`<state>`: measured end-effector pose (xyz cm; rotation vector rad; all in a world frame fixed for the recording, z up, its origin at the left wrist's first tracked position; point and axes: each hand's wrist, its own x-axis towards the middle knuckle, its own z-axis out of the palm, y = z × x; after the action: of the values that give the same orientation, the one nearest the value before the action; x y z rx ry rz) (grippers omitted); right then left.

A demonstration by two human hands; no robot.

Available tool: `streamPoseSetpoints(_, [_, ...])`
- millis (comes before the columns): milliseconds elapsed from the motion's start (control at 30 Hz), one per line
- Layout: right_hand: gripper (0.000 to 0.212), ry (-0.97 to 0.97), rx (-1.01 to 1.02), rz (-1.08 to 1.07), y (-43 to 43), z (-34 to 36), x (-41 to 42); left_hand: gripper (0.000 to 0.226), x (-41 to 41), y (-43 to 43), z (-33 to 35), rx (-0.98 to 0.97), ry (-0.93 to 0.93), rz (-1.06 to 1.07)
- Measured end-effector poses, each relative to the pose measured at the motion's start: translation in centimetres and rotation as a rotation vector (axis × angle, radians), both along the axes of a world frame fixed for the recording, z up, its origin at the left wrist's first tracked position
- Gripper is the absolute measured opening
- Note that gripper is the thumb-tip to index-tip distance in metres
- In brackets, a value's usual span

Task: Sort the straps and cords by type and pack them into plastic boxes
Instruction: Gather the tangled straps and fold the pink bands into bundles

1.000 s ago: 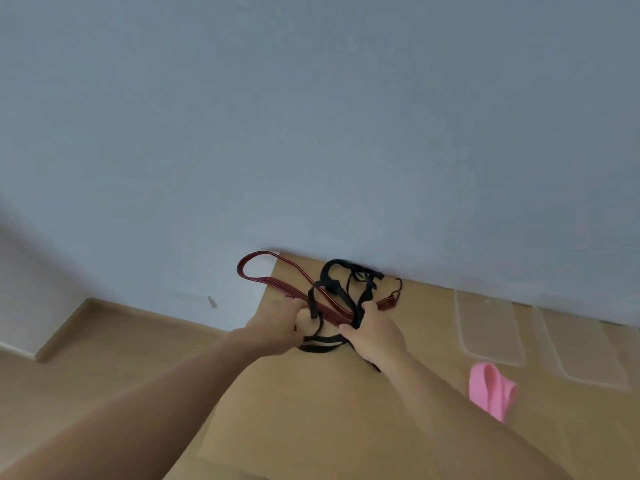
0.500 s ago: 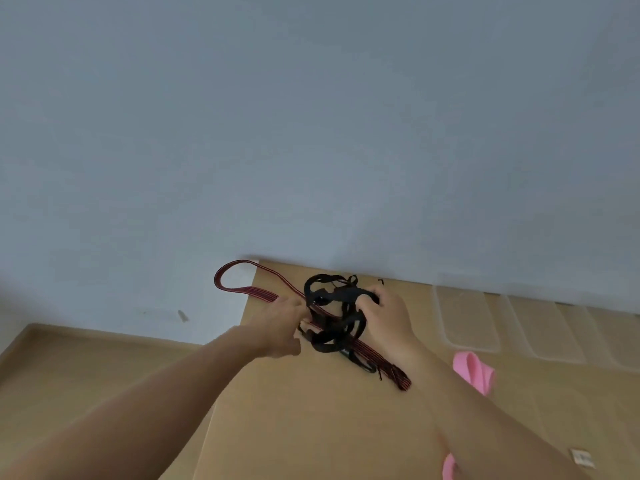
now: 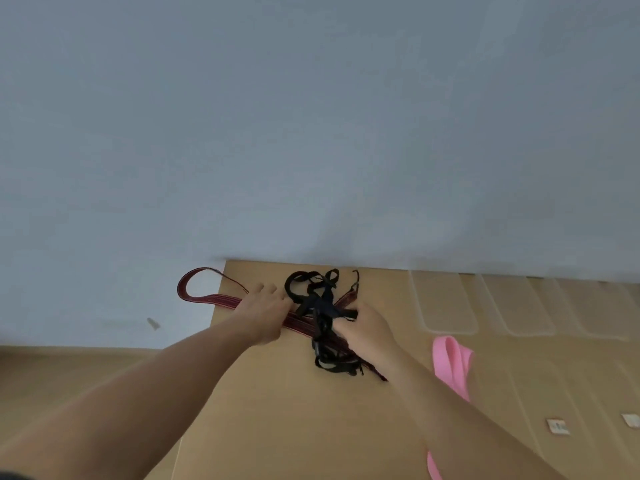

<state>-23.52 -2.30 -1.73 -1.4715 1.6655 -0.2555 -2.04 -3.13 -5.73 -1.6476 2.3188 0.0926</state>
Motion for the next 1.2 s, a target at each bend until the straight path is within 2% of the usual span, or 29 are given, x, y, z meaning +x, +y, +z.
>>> streamPoseSetpoints(167, [0.055, 0.282, -0.019, 0.127, 0.2, -2.8, 2.8, 0.024, -0.2, 0.1, 0.3, 0.14, 0.161, 0.034])
streamPoseSetpoints(233, [0.054, 0.325, -0.026, 0.12, 0.1, -3.2, 3.6, 0.01, -0.1, 0.5, 0.7, 0.217, 0.226, 0.059])
streamPoseSetpoints(267, [0.046, 0.316, -0.028, 0.11, 0.1, -3.4, 3.9, 0.009, -0.1, 0.7, 1.0, 0.249, 0.255, 0.085])
streamPoseSetpoints(367, [0.018, 0.156, -0.025, 0.053, -0.3, -3.5, 3.7, 0.017, 0.4, 1.0, 2.8, 0.336, 0.352, 0.221])
streamPoseSetpoints(467, [0.009, -0.137, 0.025, -0.081, -1.1, -1.7, 2.6, 0.014, 1.0, 0.5, 6.2, 0.426, 0.565, 0.313])
streamPoseSetpoints(533, [0.006, -0.297, 0.039, -0.181, -1.6, 0.4, 1.5, 0.018, 0.9, 0.0, 9.3, 0.403, 0.668, 0.287])
streamPoseSetpoints(633, [0.009, -0.375, -0.06, -0.192, -2.3, 4.5, -0.4, 0.022, -0.3, -1.1, 13.7, 0.3, 0.71, 0.217])
streamPoseSetpoints(733, [0.016, -0.443, -0.235, -0.235, -2.3, 8.8, -2.9, 0.035, -2.4, -2.2, 17.7, 0.201, 0.845, 0.184])
streamPoseSetpoints(800, [0.019, -0.506, -0.337, -0.281, -2.0, 11.4, -4.3, 0.031, -4.0, -2.6, 19.9, 0.14, 0.96, 0.168])
streamPoseSetpoints(900, [0.013, -0.587, -0.464, -0.301, -1.3, 14.6, -6.8, 0.025, -7.6, -2.7, 22.9, 0.186, 1.103, 0.092])
streamPoseSetpoints(1000, [0.015, -0.685, -0.433, -0.272, 0.0, 16.1, -8.8, 0.025, -11.7, -2.1, 25.2, 0.224, 1.346, 0.054])
streamPoseSetpoints(1100, [0.015, -0.758, -0.421, -0.212, 2.0, 16.5, -11.0, 0.023, -16.1, -1.4, 26.9, 0.234, 1.612, 0.127])
streamPoseSetpoints(1200, [0.03, -0.741, -0.48, -0.217, 3.8, 17.1, -13.3, 0.024, -20.9, -0.4, 27.6, 0.324, 1.827, 0.234])
